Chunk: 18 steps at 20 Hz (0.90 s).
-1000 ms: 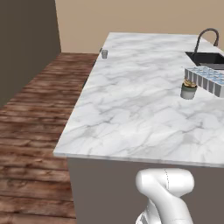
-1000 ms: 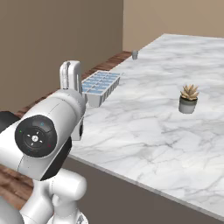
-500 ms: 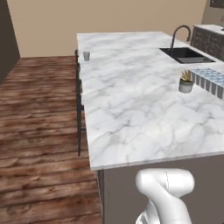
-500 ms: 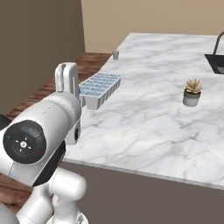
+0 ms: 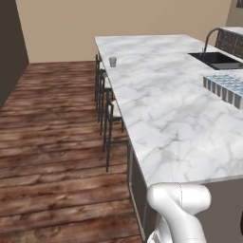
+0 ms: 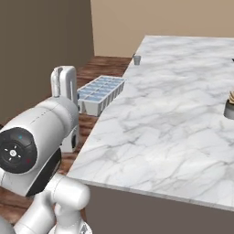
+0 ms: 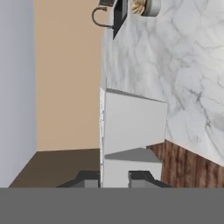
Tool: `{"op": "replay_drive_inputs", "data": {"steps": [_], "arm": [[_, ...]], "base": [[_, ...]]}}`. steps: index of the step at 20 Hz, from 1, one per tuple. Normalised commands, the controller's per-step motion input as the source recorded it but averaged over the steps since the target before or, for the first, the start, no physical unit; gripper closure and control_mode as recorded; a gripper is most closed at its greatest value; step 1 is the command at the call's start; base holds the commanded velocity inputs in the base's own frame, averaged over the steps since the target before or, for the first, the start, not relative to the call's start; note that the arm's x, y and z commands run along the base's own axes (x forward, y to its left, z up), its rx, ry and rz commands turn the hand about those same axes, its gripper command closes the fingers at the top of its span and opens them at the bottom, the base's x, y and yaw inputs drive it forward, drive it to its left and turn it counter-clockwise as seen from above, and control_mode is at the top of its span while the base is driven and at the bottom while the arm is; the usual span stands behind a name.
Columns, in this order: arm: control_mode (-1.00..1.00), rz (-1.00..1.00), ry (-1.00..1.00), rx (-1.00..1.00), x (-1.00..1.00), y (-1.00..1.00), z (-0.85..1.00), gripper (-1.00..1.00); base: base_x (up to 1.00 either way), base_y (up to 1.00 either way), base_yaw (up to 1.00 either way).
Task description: Open the freezer door, pick up the ice cube tray from the freezer, and place it on the dining counter.
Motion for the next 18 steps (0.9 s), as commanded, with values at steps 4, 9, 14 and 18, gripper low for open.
{"op": "replay_drive_inputs", "data": {"steps": [4, 9, 14, 18], "arm": [[1.0, 0.0, 0.0, 0.0, 0.0, 0.0, 0.0, 1.0], [-1.0, 0.0, 0.02, 0.0, 0.4, 0.0, 0.0, 1.0], [-1.0, 0.0, 0.08, 0.0, 1.0, 0.0, 0.0, 1.0], [-1.0, 0.0, 0.1, 0.0, 1.0, 0.0, -0.05, 1.0]], "base": [[0.55, 0.0, -0.03], [0.49, 0.0, -0.01], [0.0, 0.0, 0.0], [0.0, 0.0, 0.0]]}}
